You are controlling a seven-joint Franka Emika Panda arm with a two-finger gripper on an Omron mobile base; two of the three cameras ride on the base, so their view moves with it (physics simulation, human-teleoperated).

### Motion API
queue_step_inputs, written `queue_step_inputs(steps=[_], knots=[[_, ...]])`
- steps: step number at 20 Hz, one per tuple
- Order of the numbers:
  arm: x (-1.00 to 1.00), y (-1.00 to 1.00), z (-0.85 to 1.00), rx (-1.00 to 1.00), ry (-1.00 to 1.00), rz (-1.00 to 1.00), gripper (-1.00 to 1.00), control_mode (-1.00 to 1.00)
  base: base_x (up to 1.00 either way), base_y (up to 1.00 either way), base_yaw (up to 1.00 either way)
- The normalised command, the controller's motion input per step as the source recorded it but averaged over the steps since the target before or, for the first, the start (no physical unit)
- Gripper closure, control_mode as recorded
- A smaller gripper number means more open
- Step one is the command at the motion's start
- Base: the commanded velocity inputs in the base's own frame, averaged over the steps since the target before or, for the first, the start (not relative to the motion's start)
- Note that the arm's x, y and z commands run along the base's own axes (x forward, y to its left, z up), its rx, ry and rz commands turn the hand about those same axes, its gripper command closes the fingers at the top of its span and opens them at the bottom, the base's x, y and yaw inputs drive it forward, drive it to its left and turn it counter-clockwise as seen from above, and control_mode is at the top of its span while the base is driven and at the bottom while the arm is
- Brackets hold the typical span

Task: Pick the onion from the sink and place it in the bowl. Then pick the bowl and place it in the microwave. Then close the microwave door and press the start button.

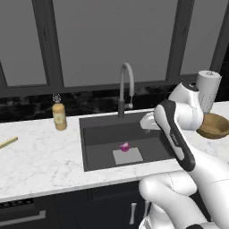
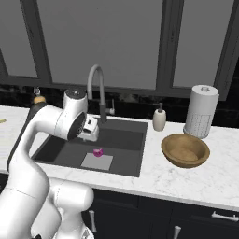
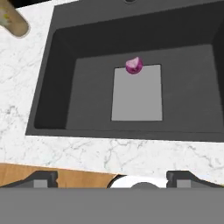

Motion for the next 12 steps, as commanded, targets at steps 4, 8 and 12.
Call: queue_step_inputs(steps=[4,8,12], knots=[[0.62,-0.02,-0.58,0.09,0.05,0.00,-1.00,-1.00,0.00,0.00,0.00],[0.62,-0.07,-0.57,0.09,0.11,0.00,-1.00,-1.00,0.00,0.00,0.00],[0.61,-0.10,-0.55,0.11,0.12,0.00,-1.00,-1.00,0.00,0.00,0.00]])
